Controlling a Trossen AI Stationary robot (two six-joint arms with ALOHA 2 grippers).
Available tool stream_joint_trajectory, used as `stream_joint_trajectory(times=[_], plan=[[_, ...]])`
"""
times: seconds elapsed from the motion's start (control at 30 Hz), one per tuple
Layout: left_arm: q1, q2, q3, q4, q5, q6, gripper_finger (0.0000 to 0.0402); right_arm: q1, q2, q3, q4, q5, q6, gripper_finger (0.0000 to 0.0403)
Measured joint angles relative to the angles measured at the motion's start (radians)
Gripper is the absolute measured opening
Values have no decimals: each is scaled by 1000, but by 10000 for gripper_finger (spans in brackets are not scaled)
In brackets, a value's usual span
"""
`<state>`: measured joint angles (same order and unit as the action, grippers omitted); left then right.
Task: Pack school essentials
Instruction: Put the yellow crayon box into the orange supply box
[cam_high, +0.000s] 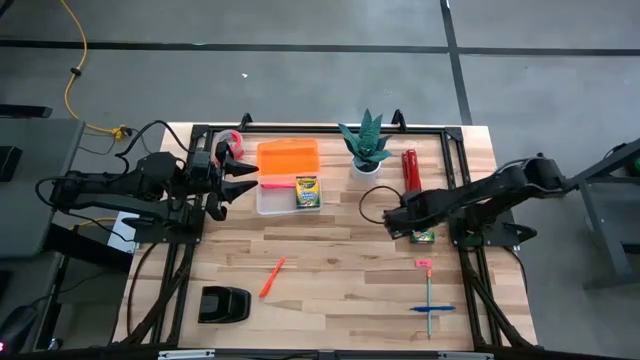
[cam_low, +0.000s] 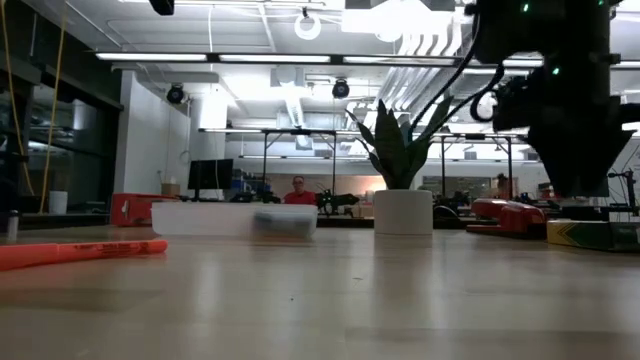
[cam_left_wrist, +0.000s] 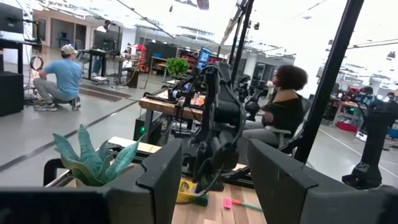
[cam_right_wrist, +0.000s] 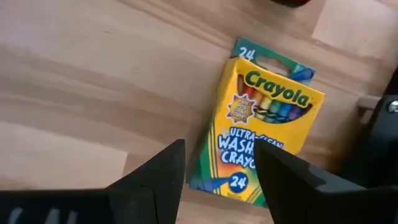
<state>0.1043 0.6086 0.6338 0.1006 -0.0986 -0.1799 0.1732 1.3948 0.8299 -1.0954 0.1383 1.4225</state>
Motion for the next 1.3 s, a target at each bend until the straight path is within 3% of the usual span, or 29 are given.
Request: stream_joint_trajectory(times=[0.47, 0.57, 0.7, 0.83, 1.3], plan=[[0, 0, 0, 0, 0, 0, 172, -9, 217, 0, 24, -16, 13, 176], [0, 0, 0, 0, 0, 0, 172, -9, 233, 0, 22, -16, 17, 147], [0, 0, 0, 0, 1, 0, 172, -9, 235, 1, 21, -10, 17, 74], [0, 0, 0, 0, 1, 0, 172, -7, 216, 1, 22, -6, -7, 9], [0, 0, 0, -36, -14, 0, 172, 58, -38, 0, 141, 123, -33, 1]])
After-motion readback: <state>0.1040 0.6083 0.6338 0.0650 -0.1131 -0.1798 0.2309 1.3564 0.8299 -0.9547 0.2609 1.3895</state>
